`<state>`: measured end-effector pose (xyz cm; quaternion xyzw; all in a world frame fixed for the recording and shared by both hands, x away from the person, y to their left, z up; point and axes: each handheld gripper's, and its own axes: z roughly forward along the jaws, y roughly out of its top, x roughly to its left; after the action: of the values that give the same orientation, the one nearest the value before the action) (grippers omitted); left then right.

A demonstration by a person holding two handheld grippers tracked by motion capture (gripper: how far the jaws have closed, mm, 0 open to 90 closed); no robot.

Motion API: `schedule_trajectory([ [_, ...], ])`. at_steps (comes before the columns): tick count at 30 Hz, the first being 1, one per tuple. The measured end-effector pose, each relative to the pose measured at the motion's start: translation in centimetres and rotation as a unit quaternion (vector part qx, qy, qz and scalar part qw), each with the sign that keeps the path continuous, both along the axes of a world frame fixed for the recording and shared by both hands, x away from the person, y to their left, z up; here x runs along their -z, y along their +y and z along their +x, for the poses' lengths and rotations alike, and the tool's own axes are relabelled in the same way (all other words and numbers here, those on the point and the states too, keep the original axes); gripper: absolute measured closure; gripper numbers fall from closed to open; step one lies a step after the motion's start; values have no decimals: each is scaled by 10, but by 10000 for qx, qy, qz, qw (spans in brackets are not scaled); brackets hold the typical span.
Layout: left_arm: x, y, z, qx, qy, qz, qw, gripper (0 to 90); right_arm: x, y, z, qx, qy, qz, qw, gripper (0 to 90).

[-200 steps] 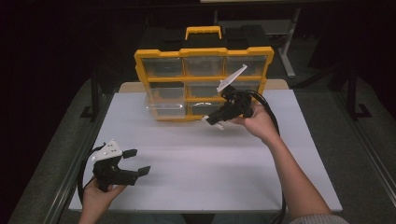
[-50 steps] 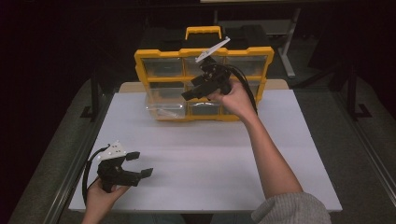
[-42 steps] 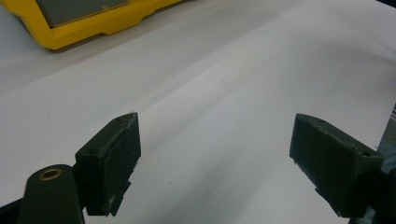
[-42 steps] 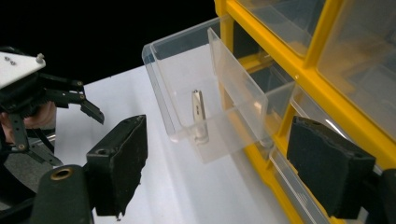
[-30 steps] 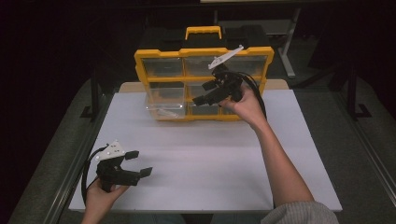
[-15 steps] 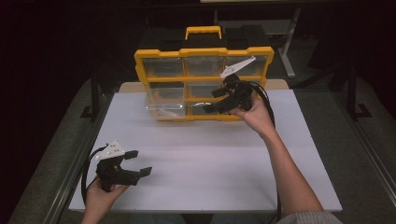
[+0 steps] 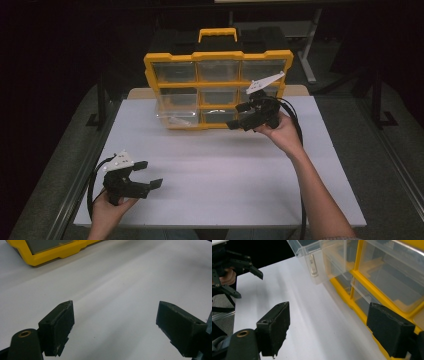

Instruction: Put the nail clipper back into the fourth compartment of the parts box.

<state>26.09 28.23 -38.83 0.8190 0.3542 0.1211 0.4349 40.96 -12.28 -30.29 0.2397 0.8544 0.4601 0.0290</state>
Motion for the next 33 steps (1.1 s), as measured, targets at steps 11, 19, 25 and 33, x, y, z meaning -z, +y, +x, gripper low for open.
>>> schedule_trajectory([
  [11,1,-1,0,-6,9,-30,10000,149,20,-16,-13,82,14,-38,10000,173],
  [19,0,-1,0,-1,5,-23,10000,149,30,-23,-23,126,11,-57,9999,173],
  [25,1,0,0,-2,-13,-41,10000,149,41,-34,-32,206,48,-66,9998,173],
  [33,4,0,1,-39,18,-37,10000,149,55,-54,-46,387,51,-76,9992,174],
])
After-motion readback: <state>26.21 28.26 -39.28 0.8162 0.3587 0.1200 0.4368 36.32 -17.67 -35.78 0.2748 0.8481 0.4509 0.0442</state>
